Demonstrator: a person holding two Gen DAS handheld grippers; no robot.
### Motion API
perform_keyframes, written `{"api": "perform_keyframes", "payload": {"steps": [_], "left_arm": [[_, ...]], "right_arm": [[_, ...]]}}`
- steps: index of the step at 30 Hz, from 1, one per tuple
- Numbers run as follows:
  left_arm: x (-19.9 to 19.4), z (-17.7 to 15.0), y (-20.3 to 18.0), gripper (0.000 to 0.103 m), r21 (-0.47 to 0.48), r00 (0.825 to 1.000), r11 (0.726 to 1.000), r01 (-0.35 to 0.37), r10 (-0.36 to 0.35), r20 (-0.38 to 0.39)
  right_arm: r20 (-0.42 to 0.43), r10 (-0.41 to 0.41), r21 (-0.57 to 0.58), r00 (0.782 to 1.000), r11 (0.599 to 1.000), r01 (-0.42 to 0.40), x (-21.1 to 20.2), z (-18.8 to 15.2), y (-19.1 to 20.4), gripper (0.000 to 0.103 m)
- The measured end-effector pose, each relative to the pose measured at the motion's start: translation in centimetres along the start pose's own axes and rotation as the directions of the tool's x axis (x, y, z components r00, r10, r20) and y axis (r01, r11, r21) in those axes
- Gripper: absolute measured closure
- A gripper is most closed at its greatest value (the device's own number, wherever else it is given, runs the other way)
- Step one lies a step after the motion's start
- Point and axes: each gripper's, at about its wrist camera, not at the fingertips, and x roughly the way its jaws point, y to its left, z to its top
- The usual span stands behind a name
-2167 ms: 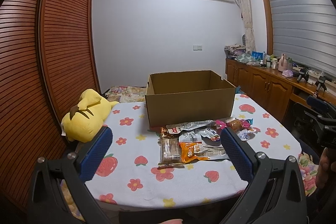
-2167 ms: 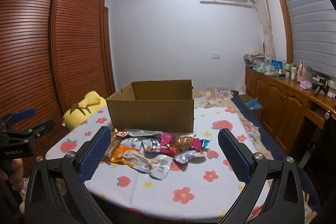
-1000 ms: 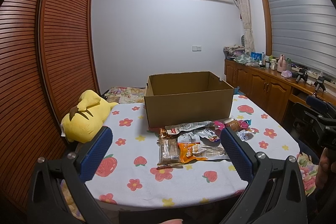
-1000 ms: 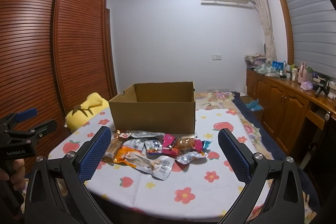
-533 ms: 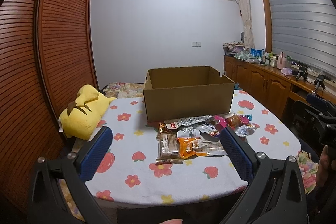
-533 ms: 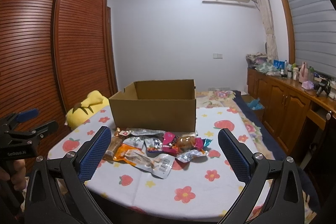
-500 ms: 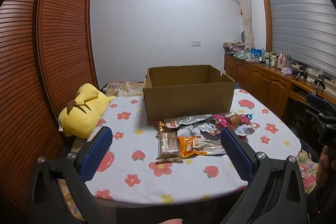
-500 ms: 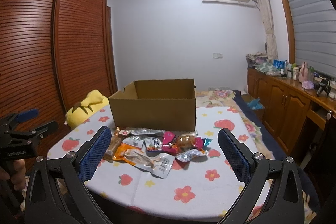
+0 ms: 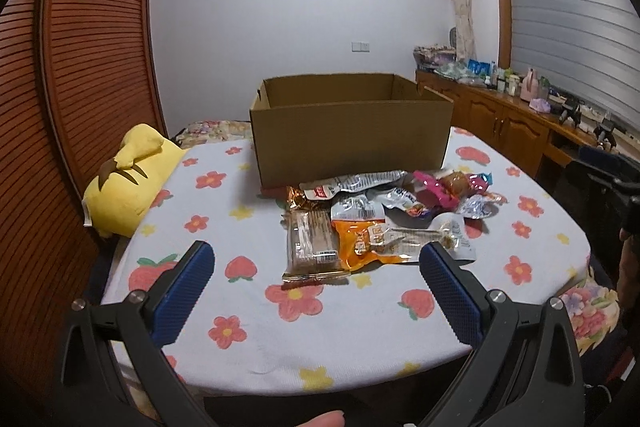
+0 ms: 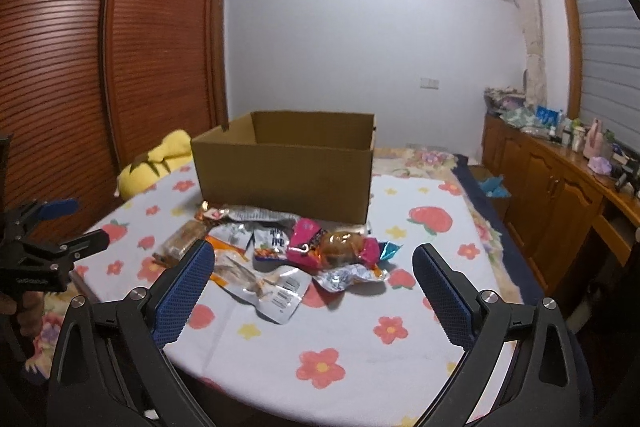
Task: Organize snacks
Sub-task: 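Lower the left tool onto the clear wafer pack while the right tool reaches the pink candy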
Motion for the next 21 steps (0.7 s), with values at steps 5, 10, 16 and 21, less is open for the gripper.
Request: {"api": "perform_keyframes", "payload": {"steps": [5,10,16,21], "left_arm": [[2.1,-0.2,0.3,0.0,0.009,0.999,1.0,0.017,-0.017,-0.041],[4.8,-0.1,0.7,0.002,0.007,0.995,0.999,0.031,-0.03,-0.093],[7.7,0.2,1.2,0.003,0.018,0.992,1.0,0.012,-0.01,-0.125],[10.3,0.3,2.0,0.009,0.008,0.985,1.0,0.02,-0.018,-0.17]], "right_arm": [[-0.048,0.02,-0.015,0.999,1.0,-0.021,1.6,0.0,-0.8,0.003],[-0.083,0.033,-0.031,0.996,0.999,-0.036,3.3,-0.1,-1.2,0.003],[-0.111,0.054,-0.04,0.992,0.997,-0.059,5.3,0.0,-1.2,0.004],[-0.137,0.076,-0.041,0.988,0.996,-0.082,7.2,-0.4,-0.9,0.005]]}}
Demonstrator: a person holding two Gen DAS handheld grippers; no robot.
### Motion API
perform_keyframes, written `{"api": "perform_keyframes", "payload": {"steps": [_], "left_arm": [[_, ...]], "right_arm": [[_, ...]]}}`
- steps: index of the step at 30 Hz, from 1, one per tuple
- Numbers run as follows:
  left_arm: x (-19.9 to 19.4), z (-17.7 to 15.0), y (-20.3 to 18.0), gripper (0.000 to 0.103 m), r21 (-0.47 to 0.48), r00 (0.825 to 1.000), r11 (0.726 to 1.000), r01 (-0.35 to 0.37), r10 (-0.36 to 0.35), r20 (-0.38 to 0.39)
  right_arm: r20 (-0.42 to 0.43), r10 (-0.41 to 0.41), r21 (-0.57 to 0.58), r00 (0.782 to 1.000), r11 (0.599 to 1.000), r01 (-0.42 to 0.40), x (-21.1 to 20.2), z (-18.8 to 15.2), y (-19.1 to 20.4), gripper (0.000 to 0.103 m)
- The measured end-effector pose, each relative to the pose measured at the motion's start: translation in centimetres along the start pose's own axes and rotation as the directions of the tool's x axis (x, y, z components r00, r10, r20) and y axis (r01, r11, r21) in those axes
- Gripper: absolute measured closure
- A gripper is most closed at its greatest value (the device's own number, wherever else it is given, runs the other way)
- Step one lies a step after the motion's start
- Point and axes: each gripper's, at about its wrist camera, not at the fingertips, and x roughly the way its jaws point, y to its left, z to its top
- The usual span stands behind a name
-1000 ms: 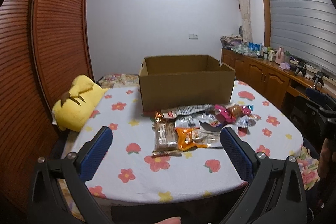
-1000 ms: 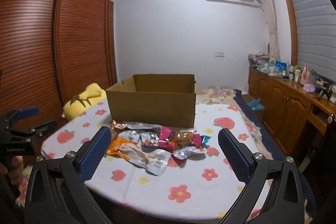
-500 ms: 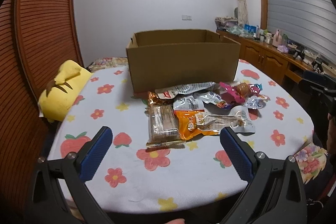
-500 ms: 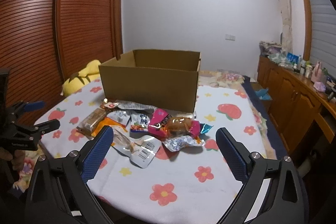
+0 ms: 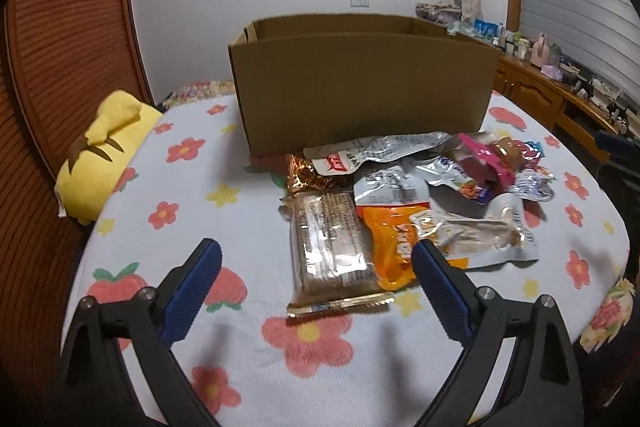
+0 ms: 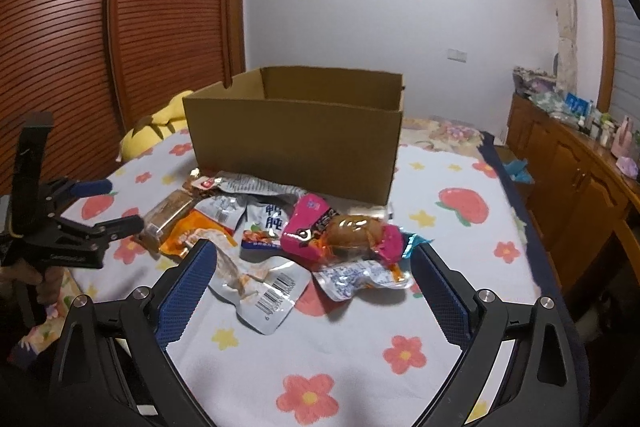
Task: Organize snacks
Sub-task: 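Lower the left tool onto the clear wafer pack while the right tool reaches the pink candy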
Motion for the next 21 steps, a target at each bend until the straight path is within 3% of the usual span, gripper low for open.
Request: {"api": "perform_keyframes", "payload": {"steps": [11,19,21], "left_arm": [[3.5,0.5,0.7,0.03,-0.014,0.997,0.999,0.042,-0.043,-0.07],[4.2,0.6,1.4,0.033,-0.027,0.994,0.997,0.066,-0.068,-0.087],[4.3,0.5,1.5,0.034,-0.025,0.994,0.997,0.066,-0.068,-0.087]], "right_arm": [[-0.057,0.051,-0.005,0.997,0.999,-0.051,3.8,0.1,0.4,0.006],[-0.09,0.044,0.055,0.995,0.998,-0.039,7.4,1.1,-1.9,0.006],[-0.097,0.042,0.07,0.994,0.997,-0.036,8.0,1.2,-2.5,0.011]]}}
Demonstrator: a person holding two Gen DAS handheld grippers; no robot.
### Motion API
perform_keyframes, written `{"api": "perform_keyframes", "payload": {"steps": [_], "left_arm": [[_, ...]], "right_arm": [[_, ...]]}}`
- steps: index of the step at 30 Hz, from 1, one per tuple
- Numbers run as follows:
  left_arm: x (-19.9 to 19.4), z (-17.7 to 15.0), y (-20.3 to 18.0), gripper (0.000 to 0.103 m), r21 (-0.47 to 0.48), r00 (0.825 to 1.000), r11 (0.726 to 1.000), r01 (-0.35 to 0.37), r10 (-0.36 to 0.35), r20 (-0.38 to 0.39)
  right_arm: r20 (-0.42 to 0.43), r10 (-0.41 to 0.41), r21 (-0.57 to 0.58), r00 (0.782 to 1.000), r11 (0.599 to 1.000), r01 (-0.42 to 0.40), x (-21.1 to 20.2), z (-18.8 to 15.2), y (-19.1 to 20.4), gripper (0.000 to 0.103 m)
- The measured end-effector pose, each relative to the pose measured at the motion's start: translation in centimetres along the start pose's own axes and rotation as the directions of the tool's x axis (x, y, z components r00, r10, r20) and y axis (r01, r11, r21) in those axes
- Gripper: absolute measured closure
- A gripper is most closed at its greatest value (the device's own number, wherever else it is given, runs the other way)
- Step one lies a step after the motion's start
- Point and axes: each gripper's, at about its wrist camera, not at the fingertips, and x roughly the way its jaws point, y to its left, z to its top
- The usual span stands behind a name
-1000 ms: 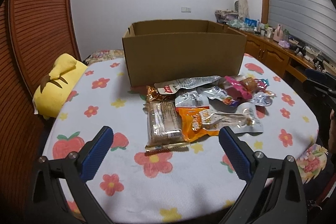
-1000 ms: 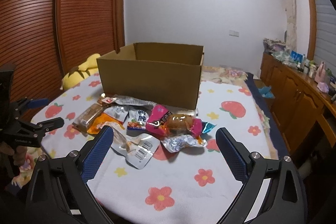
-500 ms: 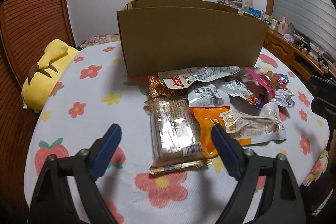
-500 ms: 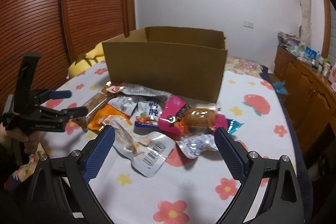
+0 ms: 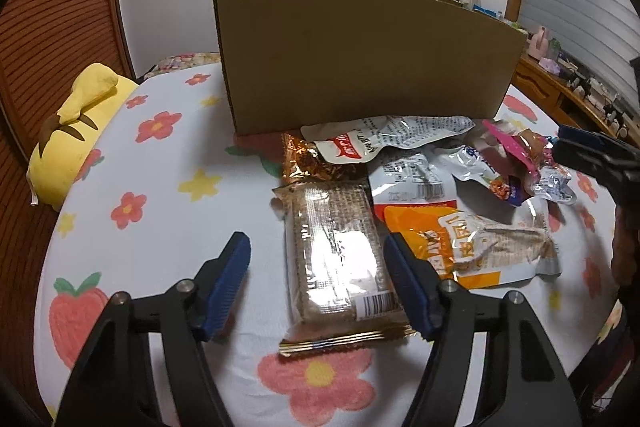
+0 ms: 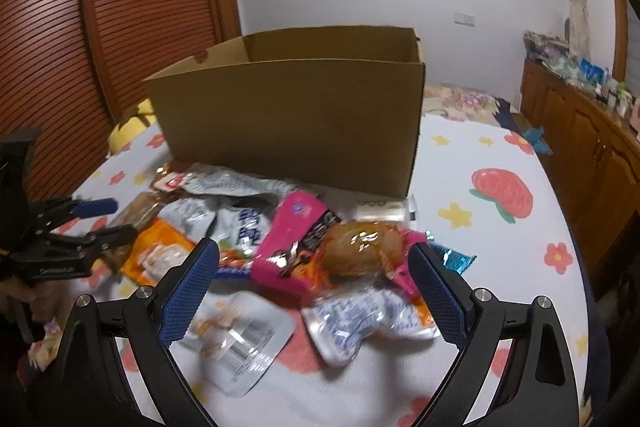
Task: Organize snacks
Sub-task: 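Lower the left tool onto the clear wafer pack while the right tool reaches the pink candy, then close the left tool on the wafer pack while the right tool grasps the pink candy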
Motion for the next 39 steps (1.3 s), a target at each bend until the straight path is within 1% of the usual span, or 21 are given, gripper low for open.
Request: {"api": "perform_keyframes", "payload": {"steps": [2,3,5,9,14,17,21,23,26,33,39], "left_arm": [[0.1,-0.1,0.3,0.041,-0.009,1.0,1.0,0.015,-0.015,-0.006],[0.2,-0.1,0.4,0.042,-0.013,1.0,1.0,0.019,-0.02,-0.009],[0.4,-0.1,0.5,0.046,-0.016,1.0,1.0,0.024,-0.024,-0.013],[0.8,-0.1,0.7,0.046,-0.026,0.999,0.999,0.026,-0.027,-0.033],[0.8,-0.2,0.6,0.046,-0.018,0.999,1.0,0.019,-0.02,-0.029],[0.8,-0.2,0.5,0.046,-0.018,0.999,1.0,0.019,-0.019,-0.029],[0.8,-0.3,0.4,0.047,-0.015,1.0,1.0,0.013,-0.013,-0.026],[0.7,-0.3,0.6,0.055,-0.019,1.0,1.0,0.009,-0.009,-0.021],[0.6,-0.4,0.8,0.057,-0.031,1.0,0.999,0.014,-0.015,-0.017],[0.7,-0.3,0.7,0.056,-0.022,1.0,1.0,0.007,-0.007,-0.022],[0.7,-0.4,0.6,0.056,-0.019,1.0,1.0,0.005,-0.006,-0.022]], "right_arm": [[-0.011,0.006,0.019,1.0,1.0,-0.006,0.5,0.3,-0.6,0.014],[-0.013,0.007,0.027,1.0,1.0,-0.007,0.6,0.4,-0.8,0.017],[-0.024,-0.002,0.037,1.0,0.999,0.003,0.9,0.6,-1.2,0.019],[-0.057,-0.021,0.027,0.998,0.999,0.022,1.9,0.8,-1.6,0.024],[-0.103,-0.017,0.028,0.995,0.999,0.02,3.2,0.8,-2.0,0.024],[-0.113,-0.007,0.024,0.994,1.0,0.01,3.5,0.9,-1.9,0.023],[-0.136,-0.022,-0.012,0.991,1.0,0.021,4.1,1.0,-1.4,0.017],[-0.143,-0.024,-0.022,0.989,1.0,0.021,4.2,1.0,-1.2,0.015],[-0.145,-0.028,-0.034,0.989,0.999,0.024,4.0,0.8,-1.0,0.015],[-0.166,-0.03,-0.072,0.986,0.997,0.019,4.7,0.9,-0.5,0.007],[-0.186,-0.078,-0.144,0.98,0.988,0.052,5.3,0.7,0.4,0.005]]}}
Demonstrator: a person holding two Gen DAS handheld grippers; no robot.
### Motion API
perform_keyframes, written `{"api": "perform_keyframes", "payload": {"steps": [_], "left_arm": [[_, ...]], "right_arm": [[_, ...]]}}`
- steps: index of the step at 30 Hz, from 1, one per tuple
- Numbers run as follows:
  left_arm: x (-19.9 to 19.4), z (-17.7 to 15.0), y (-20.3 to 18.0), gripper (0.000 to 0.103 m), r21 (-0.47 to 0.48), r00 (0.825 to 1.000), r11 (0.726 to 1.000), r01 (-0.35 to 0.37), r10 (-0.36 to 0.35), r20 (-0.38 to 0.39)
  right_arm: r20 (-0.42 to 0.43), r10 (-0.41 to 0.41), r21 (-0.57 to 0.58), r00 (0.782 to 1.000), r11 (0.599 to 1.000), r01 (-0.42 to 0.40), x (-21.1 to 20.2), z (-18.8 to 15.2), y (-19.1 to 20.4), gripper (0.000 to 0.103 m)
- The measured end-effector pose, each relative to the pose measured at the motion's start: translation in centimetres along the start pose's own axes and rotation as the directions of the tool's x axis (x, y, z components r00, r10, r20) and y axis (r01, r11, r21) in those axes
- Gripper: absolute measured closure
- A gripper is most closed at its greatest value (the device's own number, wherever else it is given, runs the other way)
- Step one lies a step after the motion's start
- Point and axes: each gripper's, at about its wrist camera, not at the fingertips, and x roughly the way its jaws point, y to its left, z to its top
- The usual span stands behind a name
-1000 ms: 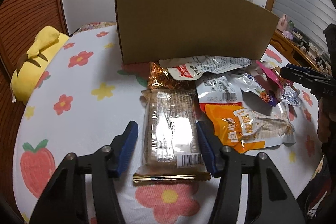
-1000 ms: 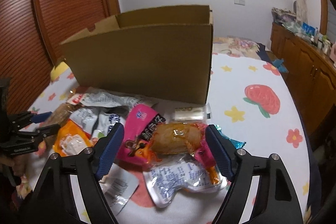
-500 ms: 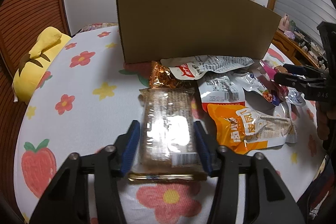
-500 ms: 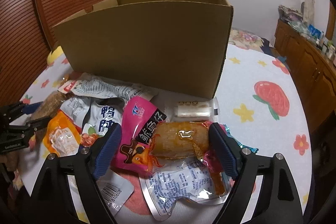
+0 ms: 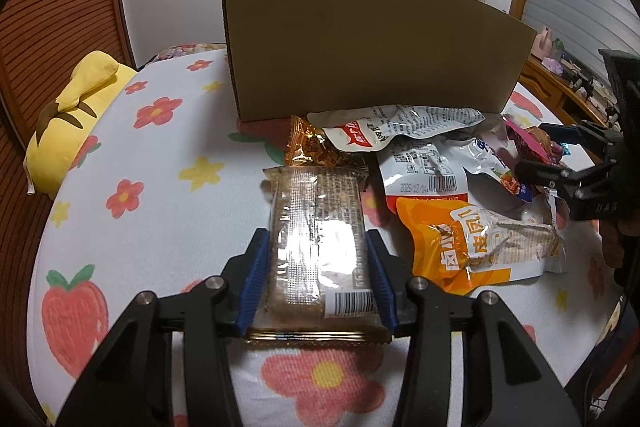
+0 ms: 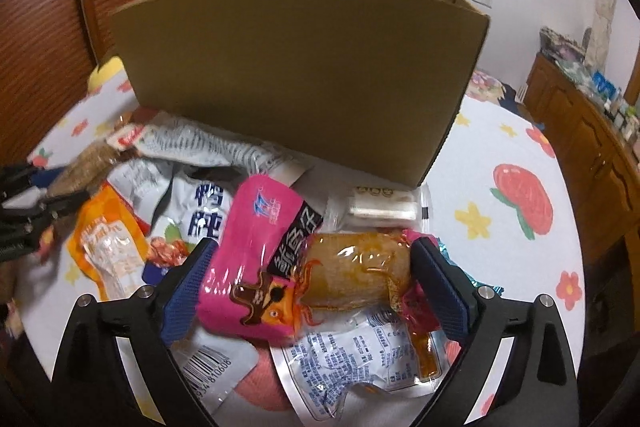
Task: Organize snacks
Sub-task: 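Close the left tool on the wafer pack while the right tool grasps the pink candy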
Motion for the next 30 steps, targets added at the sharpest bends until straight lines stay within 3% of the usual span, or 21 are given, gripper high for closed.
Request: {"api": "perform_keyframes", "payload": {"steps": [7,8,10,12,14,30], "left_arm": [[-0.1,0.0,0.2,0.059,-0.014,1.0,1.0,0.01,-0.01,0.004],[-0.1,0.0,0.2,0.059,-0.014,1.0,1.0,0.011,-0.011,0.004],[0.0,0.0,0.2,0.059,-0.012,1.0,1.0,0.01,-0.01,0.003],[0.0,0.0,0.1,0.058,-0.011,1.0,1.0,0.008,-0.008,0.002],[0.0,0.0,0.1,0.058,-0.011,1.0,1.0,0.008,-0.008,0.002],[-0.4,0.0,0.3,0.061,-0.026,0.999,0.999,0.034,-0.034,0.017]], "right_arm": [[-0.013,0.0,-0.019,1.0,1.0,0.0,-0.3,-0.2,0.1,0.011],[-0.011,-0.005,-0.019,1.0,1.0,0.005,-0.4,-0.2,0.0,0.019],[-0.006,-0.023,-0.027,1.0,0.999,0.023,-0.6,-0.4,-0.1,0.025],[-0.003,-0.038,-0.038,0.999,0.999,0.038,-0.9,-0.7,-0.1,0.045],[0.004,-0.058,-0.036,0.998,0.998,0.059,-1.2,-0.8,-0.3,0.054],[0.081,-0.036,-0.071,0.996,0.997,0.041,-4.4,-0.6,0.8,0.055]]}}
